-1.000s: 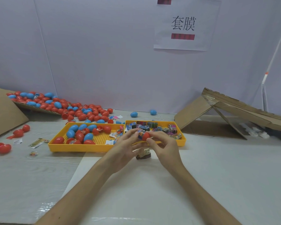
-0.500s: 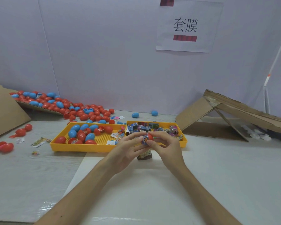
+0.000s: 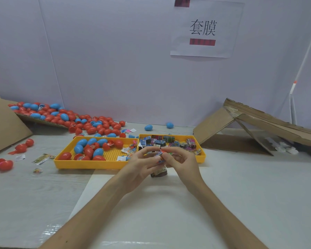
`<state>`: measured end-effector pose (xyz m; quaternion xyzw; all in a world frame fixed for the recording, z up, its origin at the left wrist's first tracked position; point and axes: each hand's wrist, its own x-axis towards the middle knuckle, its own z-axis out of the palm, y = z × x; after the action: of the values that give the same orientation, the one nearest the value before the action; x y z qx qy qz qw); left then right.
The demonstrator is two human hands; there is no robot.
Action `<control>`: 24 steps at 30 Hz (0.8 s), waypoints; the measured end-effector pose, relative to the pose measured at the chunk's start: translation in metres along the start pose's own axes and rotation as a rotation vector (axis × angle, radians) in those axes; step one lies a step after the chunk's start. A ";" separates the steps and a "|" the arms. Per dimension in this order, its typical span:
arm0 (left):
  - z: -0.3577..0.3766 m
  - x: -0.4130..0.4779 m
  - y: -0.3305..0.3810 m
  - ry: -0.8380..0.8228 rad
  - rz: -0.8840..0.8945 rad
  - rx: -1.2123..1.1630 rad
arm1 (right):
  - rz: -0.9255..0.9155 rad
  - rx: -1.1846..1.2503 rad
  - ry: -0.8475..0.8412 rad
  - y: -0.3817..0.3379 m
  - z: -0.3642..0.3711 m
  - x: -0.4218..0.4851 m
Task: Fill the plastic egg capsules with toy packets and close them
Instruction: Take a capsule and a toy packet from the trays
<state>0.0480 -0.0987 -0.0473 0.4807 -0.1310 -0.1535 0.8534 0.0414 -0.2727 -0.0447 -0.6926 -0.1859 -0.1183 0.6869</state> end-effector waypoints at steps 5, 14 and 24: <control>0.001 -0.001 -0.001 -0.016 0.009 0.036 | -0.020 -0.023 0.009 0.005 -0.004 0.001; 0.006 -0.005 0.003 -0.023 0.003 -0.058 | 0.017 0.011 -0.034 0.001 -0.001 0.000; 0.009 -0.007 0.003 0.002 -0.038 0.121 | 0.023 0.052 -0.007 -0.001 -0.005 0.000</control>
<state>0.0386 -0.1015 -0.0404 0.5339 -0.1298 -0.1609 0.8199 0.0411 -0.2775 -0.0439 -0.6770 -0.1832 -0.1031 0.7053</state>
